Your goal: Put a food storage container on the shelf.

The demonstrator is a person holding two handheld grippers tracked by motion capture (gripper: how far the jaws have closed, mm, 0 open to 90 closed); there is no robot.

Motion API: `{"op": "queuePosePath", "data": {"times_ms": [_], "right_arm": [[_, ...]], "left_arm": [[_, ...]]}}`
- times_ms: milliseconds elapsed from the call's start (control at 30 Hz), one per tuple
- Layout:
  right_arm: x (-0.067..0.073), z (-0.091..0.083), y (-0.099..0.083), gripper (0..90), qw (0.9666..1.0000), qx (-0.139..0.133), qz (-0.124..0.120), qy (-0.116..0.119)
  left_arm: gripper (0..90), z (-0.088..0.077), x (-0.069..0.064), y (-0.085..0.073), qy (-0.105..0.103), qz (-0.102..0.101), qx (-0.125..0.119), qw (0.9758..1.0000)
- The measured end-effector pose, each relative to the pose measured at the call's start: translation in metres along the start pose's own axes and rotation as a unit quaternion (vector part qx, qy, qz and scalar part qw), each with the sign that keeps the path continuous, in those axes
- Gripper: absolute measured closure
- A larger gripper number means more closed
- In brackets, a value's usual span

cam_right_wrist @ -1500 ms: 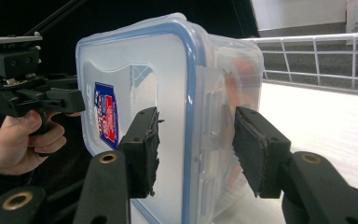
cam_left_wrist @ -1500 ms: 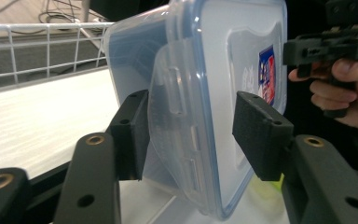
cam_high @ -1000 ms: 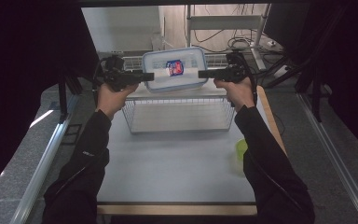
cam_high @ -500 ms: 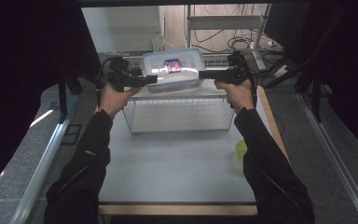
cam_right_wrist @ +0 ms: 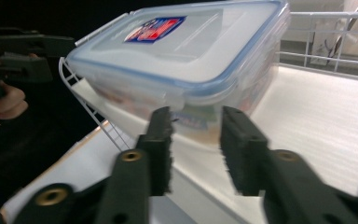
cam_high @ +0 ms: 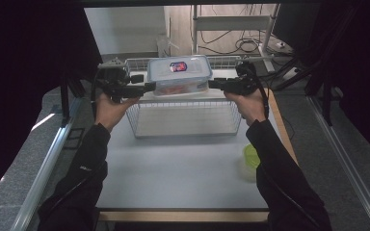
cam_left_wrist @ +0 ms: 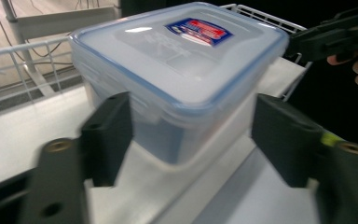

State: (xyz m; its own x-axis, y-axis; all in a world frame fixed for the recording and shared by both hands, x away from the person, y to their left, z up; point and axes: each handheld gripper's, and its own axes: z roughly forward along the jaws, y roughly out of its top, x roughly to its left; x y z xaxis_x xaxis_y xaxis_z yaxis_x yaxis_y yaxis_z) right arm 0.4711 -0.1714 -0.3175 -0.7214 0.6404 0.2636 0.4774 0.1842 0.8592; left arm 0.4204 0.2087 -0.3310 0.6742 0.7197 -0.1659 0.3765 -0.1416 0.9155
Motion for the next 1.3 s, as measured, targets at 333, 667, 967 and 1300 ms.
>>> {"op": "queuePosePath", "data": {"times_ms": [333,667,967,1300], "right_arm": [[0.014,0.010,-0.012,89.6,0.9989,0.017,-0.045,-0.002],[0.014,0.028,-0.011,89.6,0.9987,0.023,-0.045,-0.010],[0.006,0.037,-0.010,89.7,0.9989,0.014,-0.036,-0.027],[0.011,0.033,-0.014,84.3,0.9974,0.016,-0.057,-0.039]], "left_arm": [[88.7,0.010,-0.019,-0.017,-0.021,0.037,0.022,0.9989],[88.4,0.026,-0.006,-0.014,0.025,0.019,0.031,0.9990],[89.3,0.039,0.006,-0.008,0.024,0.003,0.043,0.9988],[81.3,0.041,-0.006,-0.009,0.013,0.017,0.045,0.9988]]}}
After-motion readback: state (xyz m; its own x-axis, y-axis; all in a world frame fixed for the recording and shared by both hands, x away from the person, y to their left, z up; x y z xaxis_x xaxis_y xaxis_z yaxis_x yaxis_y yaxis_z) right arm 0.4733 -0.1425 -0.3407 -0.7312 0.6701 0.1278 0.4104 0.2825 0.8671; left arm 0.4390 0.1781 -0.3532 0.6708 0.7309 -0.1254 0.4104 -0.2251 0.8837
